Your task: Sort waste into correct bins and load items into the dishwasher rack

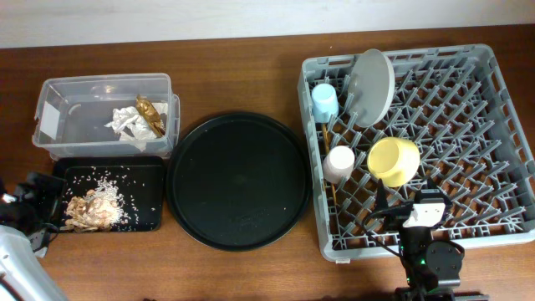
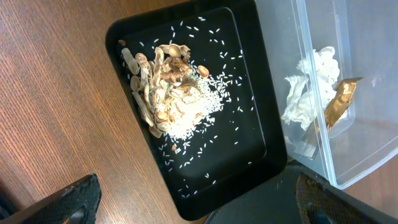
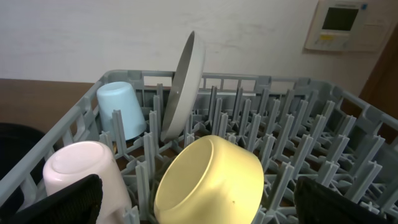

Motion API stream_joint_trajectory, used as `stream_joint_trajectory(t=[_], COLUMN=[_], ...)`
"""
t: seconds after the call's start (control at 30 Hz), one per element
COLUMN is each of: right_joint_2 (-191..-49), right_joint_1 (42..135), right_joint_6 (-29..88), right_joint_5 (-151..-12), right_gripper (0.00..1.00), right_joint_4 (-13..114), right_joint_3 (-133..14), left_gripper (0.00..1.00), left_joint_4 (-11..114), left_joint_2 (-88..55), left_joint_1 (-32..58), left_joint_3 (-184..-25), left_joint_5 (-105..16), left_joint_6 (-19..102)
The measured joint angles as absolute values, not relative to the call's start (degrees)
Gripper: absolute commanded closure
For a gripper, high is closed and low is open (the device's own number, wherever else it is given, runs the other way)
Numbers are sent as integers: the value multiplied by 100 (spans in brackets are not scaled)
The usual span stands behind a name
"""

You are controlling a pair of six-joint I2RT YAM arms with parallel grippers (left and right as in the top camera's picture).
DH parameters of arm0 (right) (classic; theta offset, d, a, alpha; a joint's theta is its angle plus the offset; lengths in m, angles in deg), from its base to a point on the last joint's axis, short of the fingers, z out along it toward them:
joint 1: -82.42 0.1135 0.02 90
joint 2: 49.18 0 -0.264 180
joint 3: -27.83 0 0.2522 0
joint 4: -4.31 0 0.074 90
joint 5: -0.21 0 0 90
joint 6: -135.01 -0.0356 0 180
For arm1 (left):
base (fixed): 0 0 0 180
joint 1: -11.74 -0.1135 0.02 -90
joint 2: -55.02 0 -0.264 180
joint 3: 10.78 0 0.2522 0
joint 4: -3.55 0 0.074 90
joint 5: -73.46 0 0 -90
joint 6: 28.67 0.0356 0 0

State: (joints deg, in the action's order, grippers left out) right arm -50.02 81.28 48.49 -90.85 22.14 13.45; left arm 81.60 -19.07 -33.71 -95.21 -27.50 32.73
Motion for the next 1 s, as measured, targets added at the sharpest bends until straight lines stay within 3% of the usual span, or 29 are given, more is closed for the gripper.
stream_joint_trajectory(t=[0.53,0.67,0.8,0.93,1.0], right_joint_2=[-5002,-4996,-4998,-4987,-4985], right_joint_1=[8128,8128,8128,8128,8128], right_joint_6=[4869,4871,4869,4869,4869], right_joint_5=[-9072,-9068,-9052,-9050,-9030], right_gripper=[2,2,2,2,2], right_joint_4=[2217,2219,2221,2223,2228], right_joint_3=[1345,1345,1345,1345,1345], left_gripper=[1,1,1,1,1], left_joint_4=[8160,8152,8197,8305,7992], left_joint_2=[-1907,-1780,-676,402,1615], left_joint_1=[-3319,-1837,338,764,766], left_joint_3=[-9521,-9521,-9521,-9283,-8238], left_joint_5=[-2750,-2732,-2769,-2697,-2507], left_joint_6=[3271,3253,3253,3253,3253])
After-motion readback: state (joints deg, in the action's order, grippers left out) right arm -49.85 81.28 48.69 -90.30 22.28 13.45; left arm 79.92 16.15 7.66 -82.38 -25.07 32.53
